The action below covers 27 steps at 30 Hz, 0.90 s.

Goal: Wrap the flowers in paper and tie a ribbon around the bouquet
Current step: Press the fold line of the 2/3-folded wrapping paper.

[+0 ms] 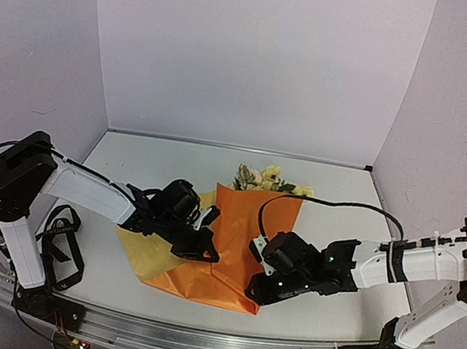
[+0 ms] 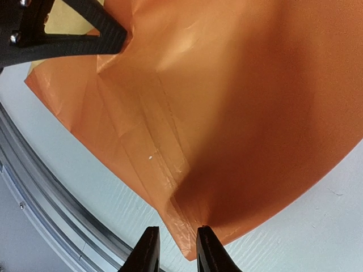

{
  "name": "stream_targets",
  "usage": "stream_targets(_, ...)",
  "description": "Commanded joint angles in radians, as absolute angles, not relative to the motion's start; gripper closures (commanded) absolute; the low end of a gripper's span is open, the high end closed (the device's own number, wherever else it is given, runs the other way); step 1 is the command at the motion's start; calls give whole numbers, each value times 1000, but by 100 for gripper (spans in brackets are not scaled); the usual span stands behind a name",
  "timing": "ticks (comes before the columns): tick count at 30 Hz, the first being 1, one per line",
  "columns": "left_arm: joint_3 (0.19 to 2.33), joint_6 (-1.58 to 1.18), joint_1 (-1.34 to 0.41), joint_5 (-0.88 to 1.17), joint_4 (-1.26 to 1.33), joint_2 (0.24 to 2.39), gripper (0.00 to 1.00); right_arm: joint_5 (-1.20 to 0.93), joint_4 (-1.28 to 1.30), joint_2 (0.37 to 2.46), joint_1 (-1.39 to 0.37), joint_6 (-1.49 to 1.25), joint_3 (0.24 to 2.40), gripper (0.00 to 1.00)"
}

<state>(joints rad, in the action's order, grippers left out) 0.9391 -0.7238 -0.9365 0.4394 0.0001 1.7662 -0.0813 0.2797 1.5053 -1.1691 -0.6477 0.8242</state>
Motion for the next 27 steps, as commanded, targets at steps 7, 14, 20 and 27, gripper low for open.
stream_targets(7, 905, -715, -914, 424, 11, 1740, 100, -56, 259, 1590, -1186, -709, 798, 75)
stream_targets(14, 899, -711, -900, 429, 17, 1752, 100, -61, 238, 1623, -1189, -748, 771, 76)
stream_targets(20, 893, -709, -890, 429, 18, 1766, 100, -72, 239, 1592, -1196, -747, 729, 75)
stream_targets(27, 896, -704, -884, 435, 19, 1775, 100, -103, 307, 1557, -1242, -673, 758, 71)
